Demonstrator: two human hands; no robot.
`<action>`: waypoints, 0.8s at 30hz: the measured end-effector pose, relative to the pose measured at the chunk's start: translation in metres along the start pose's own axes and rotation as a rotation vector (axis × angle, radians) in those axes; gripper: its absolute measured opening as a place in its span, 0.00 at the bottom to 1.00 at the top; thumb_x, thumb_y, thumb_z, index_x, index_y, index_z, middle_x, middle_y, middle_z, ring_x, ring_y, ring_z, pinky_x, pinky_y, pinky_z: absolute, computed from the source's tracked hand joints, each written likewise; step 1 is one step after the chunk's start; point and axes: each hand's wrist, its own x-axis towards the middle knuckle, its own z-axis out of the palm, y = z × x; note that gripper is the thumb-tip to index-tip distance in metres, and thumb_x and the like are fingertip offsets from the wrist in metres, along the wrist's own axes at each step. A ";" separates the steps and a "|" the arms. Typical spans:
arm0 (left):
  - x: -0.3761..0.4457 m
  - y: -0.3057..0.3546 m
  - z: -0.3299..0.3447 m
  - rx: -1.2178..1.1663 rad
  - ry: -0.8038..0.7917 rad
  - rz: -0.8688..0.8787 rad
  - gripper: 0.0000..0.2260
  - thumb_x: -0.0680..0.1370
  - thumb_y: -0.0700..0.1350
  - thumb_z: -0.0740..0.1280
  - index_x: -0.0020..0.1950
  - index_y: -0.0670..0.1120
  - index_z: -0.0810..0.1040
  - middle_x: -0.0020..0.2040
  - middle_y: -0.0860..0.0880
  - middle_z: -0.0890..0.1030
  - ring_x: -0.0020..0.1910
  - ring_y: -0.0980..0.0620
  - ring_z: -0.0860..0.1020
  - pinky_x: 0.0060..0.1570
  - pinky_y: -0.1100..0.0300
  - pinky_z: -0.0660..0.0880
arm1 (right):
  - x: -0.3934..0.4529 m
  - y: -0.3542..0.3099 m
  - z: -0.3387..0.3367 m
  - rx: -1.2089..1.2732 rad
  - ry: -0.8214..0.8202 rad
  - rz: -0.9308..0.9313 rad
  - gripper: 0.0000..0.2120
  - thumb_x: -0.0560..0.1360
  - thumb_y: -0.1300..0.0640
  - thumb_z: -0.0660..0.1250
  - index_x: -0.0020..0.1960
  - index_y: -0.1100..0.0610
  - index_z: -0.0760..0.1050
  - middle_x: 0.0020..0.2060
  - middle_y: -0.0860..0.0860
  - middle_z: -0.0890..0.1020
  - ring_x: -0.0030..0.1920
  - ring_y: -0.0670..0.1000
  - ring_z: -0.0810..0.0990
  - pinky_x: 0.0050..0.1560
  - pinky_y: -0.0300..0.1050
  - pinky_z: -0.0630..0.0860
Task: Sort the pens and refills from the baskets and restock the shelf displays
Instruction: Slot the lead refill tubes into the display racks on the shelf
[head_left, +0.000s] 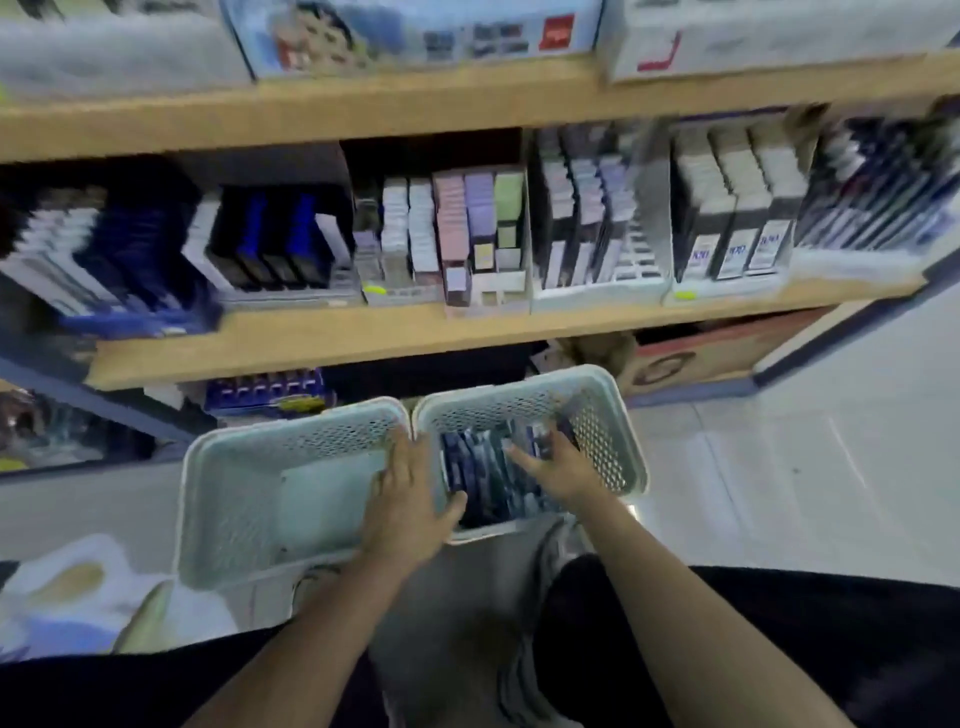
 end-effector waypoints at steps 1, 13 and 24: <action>0.007 -0.001 0.011 -0.004 -0.006 -0.022 0.44 0.78 0.64 0.63 0.83 0.44 0.46 0.82 0.38 0.47 0.77 0.37 0.62 0.72 0.46 0.63 | 0.015 0.010 0.006 0.019 -0.011 0.037 0.33 0.75 0.39 0.71 0.70 0.59 0.68 0.61 0.52 0.76 0.61 0.55 0.76 0.55 0.45 0.70; 0.034 -0.036 0.048 -0.271 0.063 -0.122 0.44 0.77 0.59 0.66 0.83 0.48 0.44 0.82 0.45 0.56 0.78 0.43 0.63 0.72 0.43 0.66 | 0.079 0.017 0.058 0.015 -0.192 0.231 0.45 0.65 0.38 0.79 0.70 0.65 0.67 0.64 0.58 0.77 0.64 0.59 0.77 0.56 0.48 0.75; 0.032 -0.036 0.048 -0.344 0.085 -0.103 0.39 0.80 0.59 0.64 0.83 0.50 0.46 0.82 0.48 0.57 0.78 0.44 0.63 0.73 0.43 0.65 | 0.095 0.022 0.066 0.141 -0.234 0.324 0.31 0.66 0.48 0.81 0.61 0.63 0.76 0.56 0.55 0.82 0.60 0.57 0.80 0.65 0.52 0.75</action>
